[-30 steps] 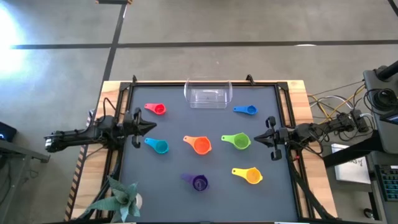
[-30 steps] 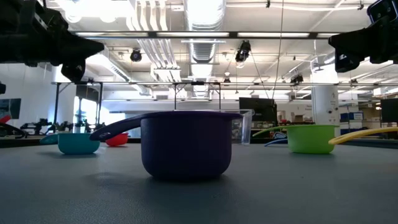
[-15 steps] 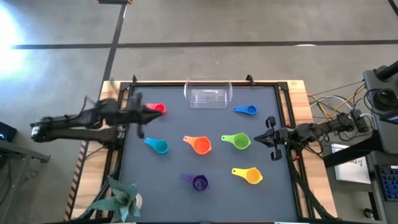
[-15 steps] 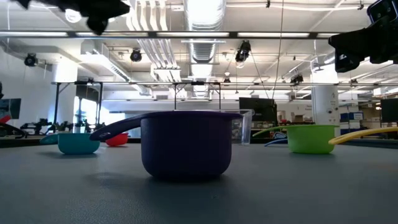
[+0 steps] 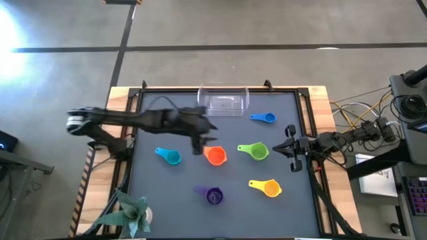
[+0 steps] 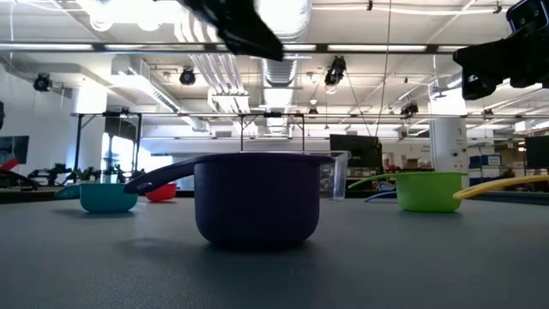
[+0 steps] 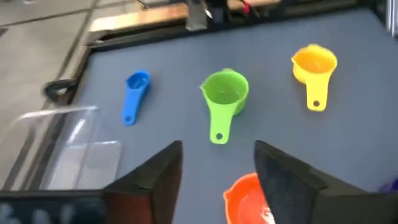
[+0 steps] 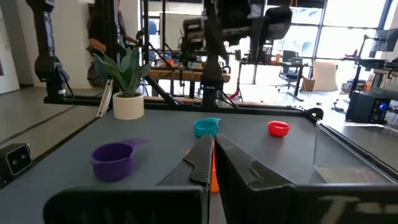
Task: Nest measuring cups in basket
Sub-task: Stack the green measuring cup on top of the orange measuring cup
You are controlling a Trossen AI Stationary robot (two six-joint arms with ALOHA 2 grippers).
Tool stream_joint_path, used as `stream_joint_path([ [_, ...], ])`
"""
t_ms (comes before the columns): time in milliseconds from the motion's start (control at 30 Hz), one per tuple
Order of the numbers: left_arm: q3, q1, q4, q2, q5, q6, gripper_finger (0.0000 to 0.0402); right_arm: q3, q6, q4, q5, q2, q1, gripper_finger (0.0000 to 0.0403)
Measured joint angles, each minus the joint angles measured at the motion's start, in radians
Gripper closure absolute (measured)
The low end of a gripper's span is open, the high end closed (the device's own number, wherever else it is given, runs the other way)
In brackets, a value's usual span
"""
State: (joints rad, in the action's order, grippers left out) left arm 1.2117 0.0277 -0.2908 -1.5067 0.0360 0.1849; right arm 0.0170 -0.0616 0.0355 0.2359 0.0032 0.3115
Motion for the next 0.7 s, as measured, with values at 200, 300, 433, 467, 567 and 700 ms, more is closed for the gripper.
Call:
stream_joint_path([
  [200,0.238,-0.047,-0.018,-0.289,0.000,0.124,0.0163,0.000,0.000,0.000,0.000,0.000,0.000,0.0394],
  [300,0.377,-0.067,-0.072,-0.427,-0.001,0.190,0.0160,0.000,-0.001,0.000,0.000,0.000,0.000,0.0394],
  [433,0.557,-0.084,-0.170,-0.600,-0.001,0.248,0.0163,0.000,0.000,0.000,0.000,0.000,0.000,0.0394],
  [467,0.602,-0.085,-0.197,-0.642,-0.001,0.256,0.0164,0.000,0.000,0.000,0.000,0.000,0.000,0.0394],
  [567,0.734,-0.086,-0.271,-0.754,-0.001,0.282,0.0166,0.000,0.001,0.000,0.000,0.000,0.000,0.0394],
  [700,0.920,-0.084,-0.372,-0.899,0.005,0.307,0.0167,0.000,0.001,0.000,0.000,0.000,0.000,0.0394],
])
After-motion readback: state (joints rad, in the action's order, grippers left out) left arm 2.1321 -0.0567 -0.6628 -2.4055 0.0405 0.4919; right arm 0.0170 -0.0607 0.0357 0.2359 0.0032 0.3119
